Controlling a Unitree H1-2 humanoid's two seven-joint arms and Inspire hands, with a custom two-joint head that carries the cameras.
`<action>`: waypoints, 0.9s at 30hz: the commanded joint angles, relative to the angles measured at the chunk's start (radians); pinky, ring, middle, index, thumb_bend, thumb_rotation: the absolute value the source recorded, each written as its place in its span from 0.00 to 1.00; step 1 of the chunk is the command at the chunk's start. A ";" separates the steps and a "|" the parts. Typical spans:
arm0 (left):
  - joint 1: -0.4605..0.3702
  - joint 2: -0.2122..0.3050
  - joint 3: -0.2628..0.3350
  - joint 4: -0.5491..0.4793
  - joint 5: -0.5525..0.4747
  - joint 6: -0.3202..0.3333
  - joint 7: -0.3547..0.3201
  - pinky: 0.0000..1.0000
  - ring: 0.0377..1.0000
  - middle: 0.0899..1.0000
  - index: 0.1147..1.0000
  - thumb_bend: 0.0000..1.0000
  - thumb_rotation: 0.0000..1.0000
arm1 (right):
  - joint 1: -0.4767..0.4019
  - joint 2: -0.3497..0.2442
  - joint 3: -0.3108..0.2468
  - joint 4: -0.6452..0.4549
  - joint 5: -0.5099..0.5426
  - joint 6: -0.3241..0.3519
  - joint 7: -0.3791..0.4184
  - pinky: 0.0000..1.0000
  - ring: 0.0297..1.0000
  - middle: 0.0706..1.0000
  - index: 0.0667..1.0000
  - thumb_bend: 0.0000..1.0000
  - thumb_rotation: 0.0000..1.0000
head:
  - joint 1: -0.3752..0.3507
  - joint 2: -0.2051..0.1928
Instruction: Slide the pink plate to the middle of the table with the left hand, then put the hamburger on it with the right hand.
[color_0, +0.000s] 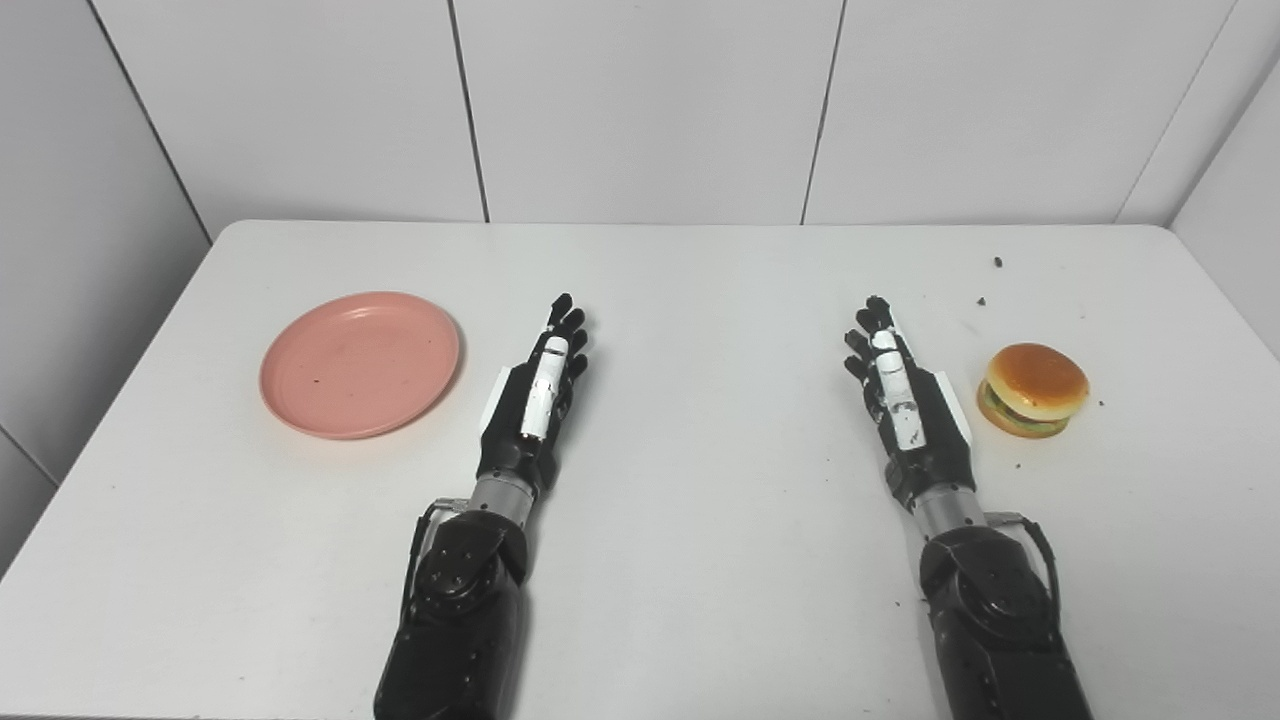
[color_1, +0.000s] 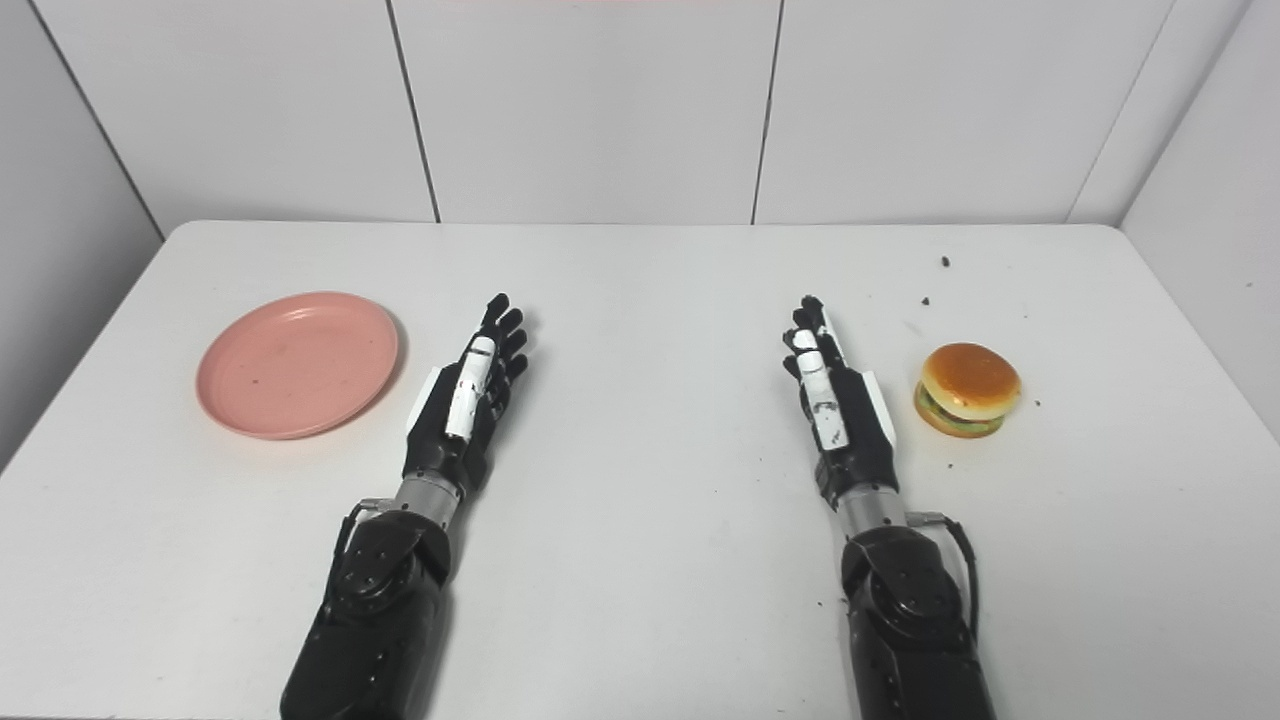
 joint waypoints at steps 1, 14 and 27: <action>0.012 0.005 0.000 0.008 0.001 0.004 -0.003 1.00 1.00 1.00 1.00 0.42 1.00 | -0.013 0.005 -0.006 -0.016 0.009 -0.007 -0.004 0.98 0.96 0.98 0.99 0.66 0.94 | 0.001 0.000; 0.018 -0.003 -0.024 -0.002 0.027 0.016 0.011 1.00 1.00 1.00 1.00 0.41 1.00 | -0.008 -0.015 -0.014 -0.007 0.026 -0.025 0.017 0.98 0.98 0.99 1.00 0.62 0.96 | 0.121 -0.021; 0.005 -0.060 -0.057 0.066 0.091 -0.055 0.060 1.00 1.00 1.00 1.00 0.41 1.00 | 0.005 -0.073 -0.057 0.031 0.110 -0.056 0.088 1.00 0.99 1.00 1.00 0.58 0.92 | 0.311 -0.068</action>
